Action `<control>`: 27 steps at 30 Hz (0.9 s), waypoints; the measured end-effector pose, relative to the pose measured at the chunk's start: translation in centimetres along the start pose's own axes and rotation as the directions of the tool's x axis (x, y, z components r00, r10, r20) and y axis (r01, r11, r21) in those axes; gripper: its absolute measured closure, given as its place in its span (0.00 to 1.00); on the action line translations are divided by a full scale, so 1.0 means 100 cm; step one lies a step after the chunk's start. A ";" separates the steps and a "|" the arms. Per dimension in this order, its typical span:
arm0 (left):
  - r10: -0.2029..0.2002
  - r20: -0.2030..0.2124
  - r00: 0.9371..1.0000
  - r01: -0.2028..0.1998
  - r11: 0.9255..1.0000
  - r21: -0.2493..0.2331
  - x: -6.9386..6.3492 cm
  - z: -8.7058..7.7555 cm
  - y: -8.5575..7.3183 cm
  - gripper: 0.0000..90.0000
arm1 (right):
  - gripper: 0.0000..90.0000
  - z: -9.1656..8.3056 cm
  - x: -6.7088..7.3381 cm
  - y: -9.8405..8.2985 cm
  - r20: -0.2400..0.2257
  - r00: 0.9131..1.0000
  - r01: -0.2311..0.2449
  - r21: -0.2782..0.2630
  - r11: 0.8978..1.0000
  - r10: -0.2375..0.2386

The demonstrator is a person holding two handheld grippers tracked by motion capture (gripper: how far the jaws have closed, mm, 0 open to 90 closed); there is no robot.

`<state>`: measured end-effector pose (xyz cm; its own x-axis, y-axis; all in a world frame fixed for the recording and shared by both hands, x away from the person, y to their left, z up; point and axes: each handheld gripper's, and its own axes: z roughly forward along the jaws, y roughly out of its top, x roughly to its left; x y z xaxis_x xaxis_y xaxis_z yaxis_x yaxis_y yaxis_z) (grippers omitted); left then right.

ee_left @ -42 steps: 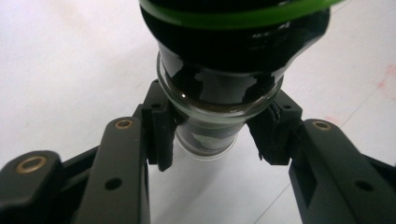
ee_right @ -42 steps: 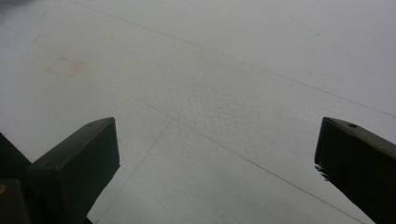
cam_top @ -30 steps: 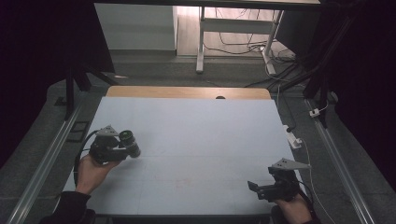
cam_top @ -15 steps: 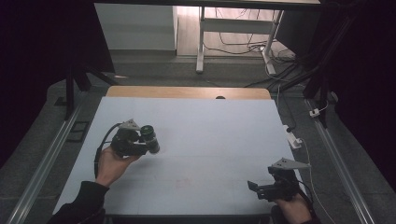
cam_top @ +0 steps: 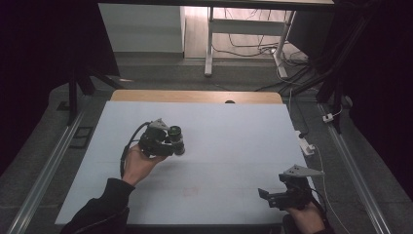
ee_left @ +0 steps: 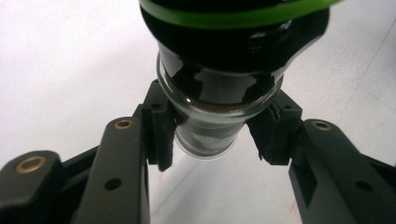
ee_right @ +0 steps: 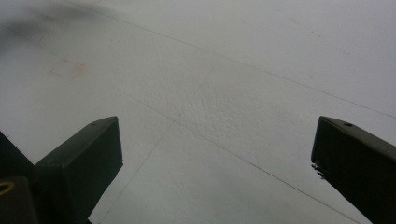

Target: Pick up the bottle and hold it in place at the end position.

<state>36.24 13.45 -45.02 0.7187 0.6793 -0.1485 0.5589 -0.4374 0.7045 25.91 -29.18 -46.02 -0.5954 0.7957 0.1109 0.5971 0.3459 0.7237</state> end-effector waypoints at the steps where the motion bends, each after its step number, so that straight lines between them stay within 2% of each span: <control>1: 0.003 0.001 1.000 -0.003 1.000 0.001 -0.001 0.003 0.002 0.59 | 0.02 0.000 0.000 0.000 0.000 1.000 0.000 0.001 1.000 0.000; 14: 0.035 -0.005 0.999 -0.035 0.999 0.021 -0.010 0.039 0.025 0.59 | 0.00 -0.001 -0.002 0.000 -0.006 1.000 -0.016 -0.001 1.000 0.016; 22: 0.044 -0.031 0.999 -0.043 0.998 0.035 -0.011 0.056 0.025 0.59 | 0.00 -0.001 -0.002 -0.001 -0.024 1.000 -0.014 -0.009 1.000 0.014; 27: 0.051 -0.049 0.998 -0.049 0.998 0.036 -0.010 0.064 0.023 0.59 | 0.00 -0.002 -0.003 -0.001 -0.013 1.000 -0.017 -0.013 1.000 0.017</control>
<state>39.45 8.05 -47.72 0.7250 0.6843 -0.0784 0.5375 -0.4909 0.6856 25.93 -29.52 -45.97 -0.5920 0.7951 0.1317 0.6000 0.3257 0.7307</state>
